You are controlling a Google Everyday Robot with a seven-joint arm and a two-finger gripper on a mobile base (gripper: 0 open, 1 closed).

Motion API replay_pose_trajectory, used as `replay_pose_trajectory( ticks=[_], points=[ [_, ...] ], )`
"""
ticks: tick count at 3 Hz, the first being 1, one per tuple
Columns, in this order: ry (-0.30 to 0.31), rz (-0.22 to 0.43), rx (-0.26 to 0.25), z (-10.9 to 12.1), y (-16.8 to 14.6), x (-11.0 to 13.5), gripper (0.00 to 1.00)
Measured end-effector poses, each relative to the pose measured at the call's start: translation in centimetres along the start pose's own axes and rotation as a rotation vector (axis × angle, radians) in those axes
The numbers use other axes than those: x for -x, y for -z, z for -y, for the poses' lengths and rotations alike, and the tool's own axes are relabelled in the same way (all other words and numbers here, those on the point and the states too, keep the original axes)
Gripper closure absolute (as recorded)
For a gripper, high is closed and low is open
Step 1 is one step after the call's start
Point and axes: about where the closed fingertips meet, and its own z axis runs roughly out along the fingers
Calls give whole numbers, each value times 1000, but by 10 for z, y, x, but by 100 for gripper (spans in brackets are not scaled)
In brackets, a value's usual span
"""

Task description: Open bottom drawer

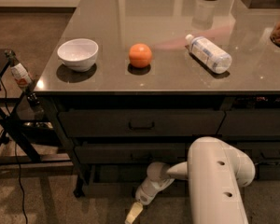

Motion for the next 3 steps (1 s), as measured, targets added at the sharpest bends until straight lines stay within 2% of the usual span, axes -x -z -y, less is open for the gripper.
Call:
replay_pose_trajectory(
  ticks=[1, 3],
  points=[
    [-13, -10, 17, -29, 3, -10, 0],
    [-48, -21, 77, -110, 15, -46, 0]
  ],
)
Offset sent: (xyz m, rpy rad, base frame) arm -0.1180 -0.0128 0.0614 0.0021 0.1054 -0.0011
